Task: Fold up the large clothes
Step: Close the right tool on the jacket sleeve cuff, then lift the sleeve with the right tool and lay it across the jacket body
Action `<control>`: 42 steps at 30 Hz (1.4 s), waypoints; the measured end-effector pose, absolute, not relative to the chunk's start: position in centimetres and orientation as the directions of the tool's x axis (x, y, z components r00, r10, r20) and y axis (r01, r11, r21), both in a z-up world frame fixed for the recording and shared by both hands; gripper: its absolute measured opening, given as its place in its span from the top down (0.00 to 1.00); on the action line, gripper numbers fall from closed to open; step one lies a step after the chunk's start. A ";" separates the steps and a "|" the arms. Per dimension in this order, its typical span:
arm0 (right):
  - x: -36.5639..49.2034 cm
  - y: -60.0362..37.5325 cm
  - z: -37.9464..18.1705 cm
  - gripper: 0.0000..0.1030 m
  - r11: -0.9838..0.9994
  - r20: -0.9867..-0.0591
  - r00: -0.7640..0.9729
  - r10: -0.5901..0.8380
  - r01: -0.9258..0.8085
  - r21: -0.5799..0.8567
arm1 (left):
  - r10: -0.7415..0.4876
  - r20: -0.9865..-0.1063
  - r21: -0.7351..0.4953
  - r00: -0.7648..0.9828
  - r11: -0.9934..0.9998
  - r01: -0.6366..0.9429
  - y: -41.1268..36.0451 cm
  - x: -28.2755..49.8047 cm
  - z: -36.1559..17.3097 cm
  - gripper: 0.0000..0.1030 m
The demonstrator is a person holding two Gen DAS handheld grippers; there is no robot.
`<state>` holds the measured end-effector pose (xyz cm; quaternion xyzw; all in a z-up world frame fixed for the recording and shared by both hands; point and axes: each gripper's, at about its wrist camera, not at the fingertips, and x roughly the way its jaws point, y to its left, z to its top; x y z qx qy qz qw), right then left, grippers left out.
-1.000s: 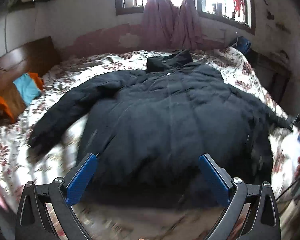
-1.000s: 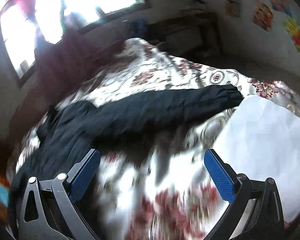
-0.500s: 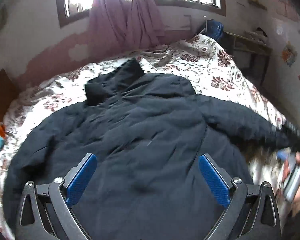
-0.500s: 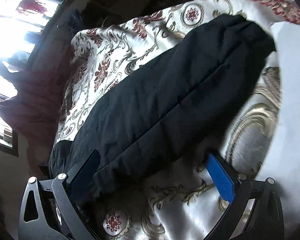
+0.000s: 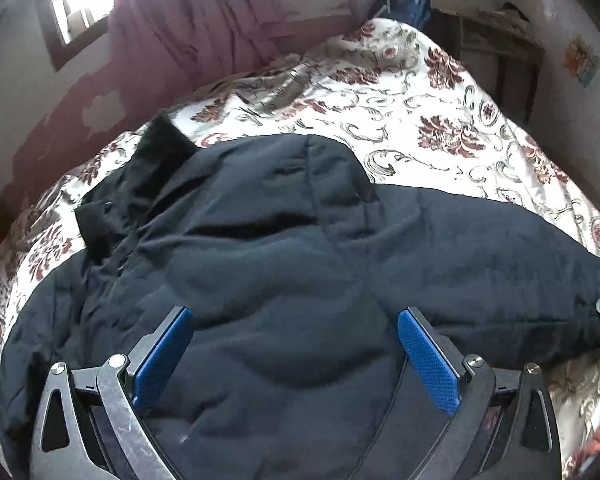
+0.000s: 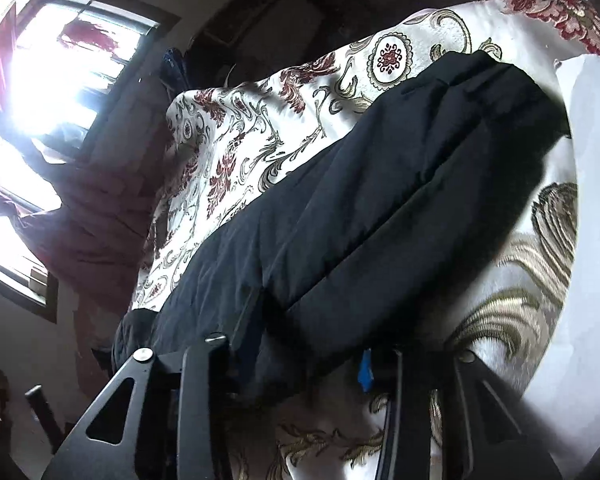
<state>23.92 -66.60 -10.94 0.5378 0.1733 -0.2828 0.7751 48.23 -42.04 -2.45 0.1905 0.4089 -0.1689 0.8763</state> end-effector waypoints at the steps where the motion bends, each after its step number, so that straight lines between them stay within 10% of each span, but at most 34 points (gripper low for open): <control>1: 24.1 -66.7 -10.8 0.79 0.279 -0.573 0.780 -0.254 0.626 0.729 | -0.133 -0.784 0.205 0.607 0.867 0.455 -42.5 48.5 -2.8 0.00; 9: 24.2 -66.0 -9.1 0.88 0.389 -0.554 0.771 -0.316 0.637 0.665 | -0.061 -0.811 0.291 0.582 0.821 0.491 -44.2 48.9 -7.4 0.00; 21: 23.4 -60.9 0.4 0.91 0.598 -0.410 0.771 -0.487 0.637 0.486 | -0.414 -0.809 -0.139 0.417 0.824 0.549 -34.1 47.5 -1.6 0.00; 31: 32.2 -39.6 15.2 0.91 0.932 -0.185 0.913 -0.362 0.357 -0.061 | -0.512 -0.740 -0.228 0.436 0.801 0.553 -16.0 42.4 1.4 0.00; 42: 39.7 -18.2 4.6 0.86 0.836 -0.539 0.827 -0.160 -0.176 -0.519 | -0.509 -0.656 -0.338 0.558 0.859 0.385 1.8 39.6 1.8 0.00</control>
